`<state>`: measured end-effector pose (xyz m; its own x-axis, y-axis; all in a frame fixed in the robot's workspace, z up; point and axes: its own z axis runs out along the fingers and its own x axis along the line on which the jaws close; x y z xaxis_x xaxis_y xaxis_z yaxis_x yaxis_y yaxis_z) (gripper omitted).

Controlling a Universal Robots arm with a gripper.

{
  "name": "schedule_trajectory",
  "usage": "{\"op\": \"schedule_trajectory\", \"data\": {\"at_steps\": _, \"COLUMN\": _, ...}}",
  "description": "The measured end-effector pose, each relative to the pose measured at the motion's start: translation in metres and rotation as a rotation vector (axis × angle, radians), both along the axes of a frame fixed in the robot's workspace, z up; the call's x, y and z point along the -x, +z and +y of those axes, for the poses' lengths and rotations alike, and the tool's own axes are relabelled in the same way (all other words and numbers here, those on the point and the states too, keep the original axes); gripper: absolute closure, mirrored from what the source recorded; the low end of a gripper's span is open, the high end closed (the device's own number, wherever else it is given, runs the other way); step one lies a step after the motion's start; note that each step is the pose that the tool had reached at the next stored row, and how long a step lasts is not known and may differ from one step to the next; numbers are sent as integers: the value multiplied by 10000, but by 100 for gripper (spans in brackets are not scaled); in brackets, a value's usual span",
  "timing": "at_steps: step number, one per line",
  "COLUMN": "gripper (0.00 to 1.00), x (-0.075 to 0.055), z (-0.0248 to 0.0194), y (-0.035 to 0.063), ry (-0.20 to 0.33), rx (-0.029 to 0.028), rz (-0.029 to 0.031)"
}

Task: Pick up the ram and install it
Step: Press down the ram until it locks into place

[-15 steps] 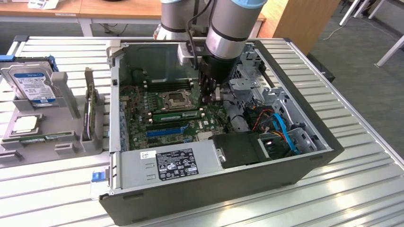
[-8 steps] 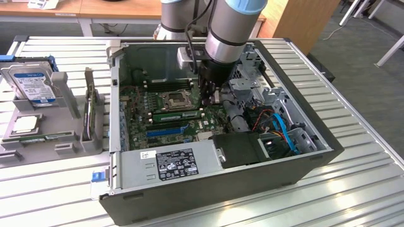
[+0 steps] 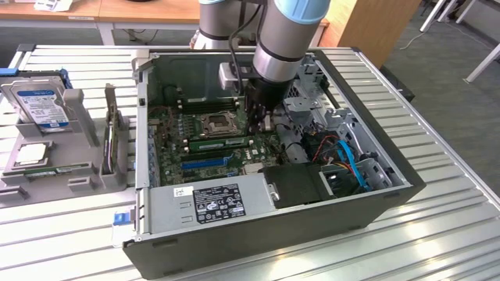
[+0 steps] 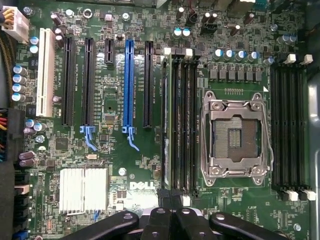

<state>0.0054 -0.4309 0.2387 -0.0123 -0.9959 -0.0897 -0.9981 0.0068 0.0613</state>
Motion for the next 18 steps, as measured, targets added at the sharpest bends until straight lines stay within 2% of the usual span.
{"op": "schedule_trajectory", "data": {"at_steps": 8, "gripper": 90, "x": 0, "z": 2, "y": -10, "ry": 0, "rx": -2, "rz": -1}}
{"op": "schedule_trajectory", "data": {"at_steps": 18, "gripper": 90, "x": 0, "z": 43, "y": -13, "ry": 0, "rx": 0, "rz": 0}}
